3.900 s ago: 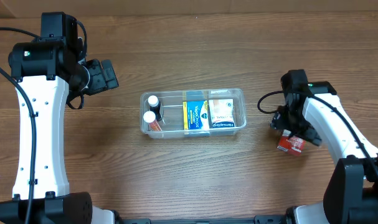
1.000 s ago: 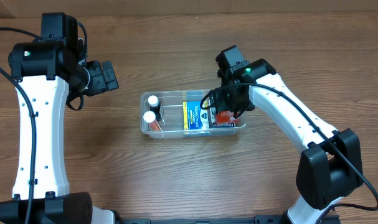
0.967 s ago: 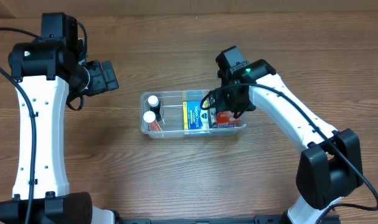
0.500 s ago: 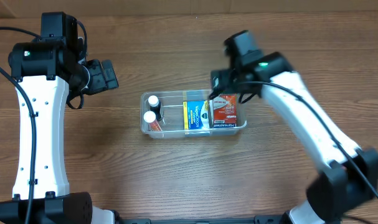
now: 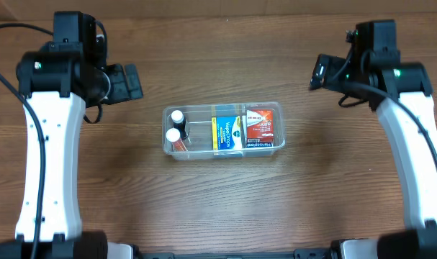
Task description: Pack container
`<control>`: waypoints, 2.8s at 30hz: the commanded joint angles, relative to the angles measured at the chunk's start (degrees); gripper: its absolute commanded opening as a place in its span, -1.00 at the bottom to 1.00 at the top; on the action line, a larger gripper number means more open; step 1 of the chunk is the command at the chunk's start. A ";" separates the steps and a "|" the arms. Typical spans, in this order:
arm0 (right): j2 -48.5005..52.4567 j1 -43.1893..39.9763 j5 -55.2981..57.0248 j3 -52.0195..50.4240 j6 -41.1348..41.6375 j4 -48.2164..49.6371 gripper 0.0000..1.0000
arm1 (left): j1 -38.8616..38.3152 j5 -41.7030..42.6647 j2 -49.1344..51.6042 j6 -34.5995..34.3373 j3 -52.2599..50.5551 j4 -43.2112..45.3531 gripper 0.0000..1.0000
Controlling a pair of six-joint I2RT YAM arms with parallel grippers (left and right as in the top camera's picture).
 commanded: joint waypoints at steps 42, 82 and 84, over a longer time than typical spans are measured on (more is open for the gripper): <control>-64.94 -0.11 2.60 -42.97 2.97 5.46 1.00 | -7.91 -1.62 -56.15 -2.56 -52.92 16.98 1.00; -87.17 -0.11 -4.07 -86.03 -7.08 53.88 1.00 | -7.91 -1.62 -56.15 -2.56 -52.92 16.98 1.00; -87.17 -0.11 -4.07 -86.03 -7.08 53.88 1.00 | -7.91 -1.62 -56.15 -2.56 -52.92 16.94 1.00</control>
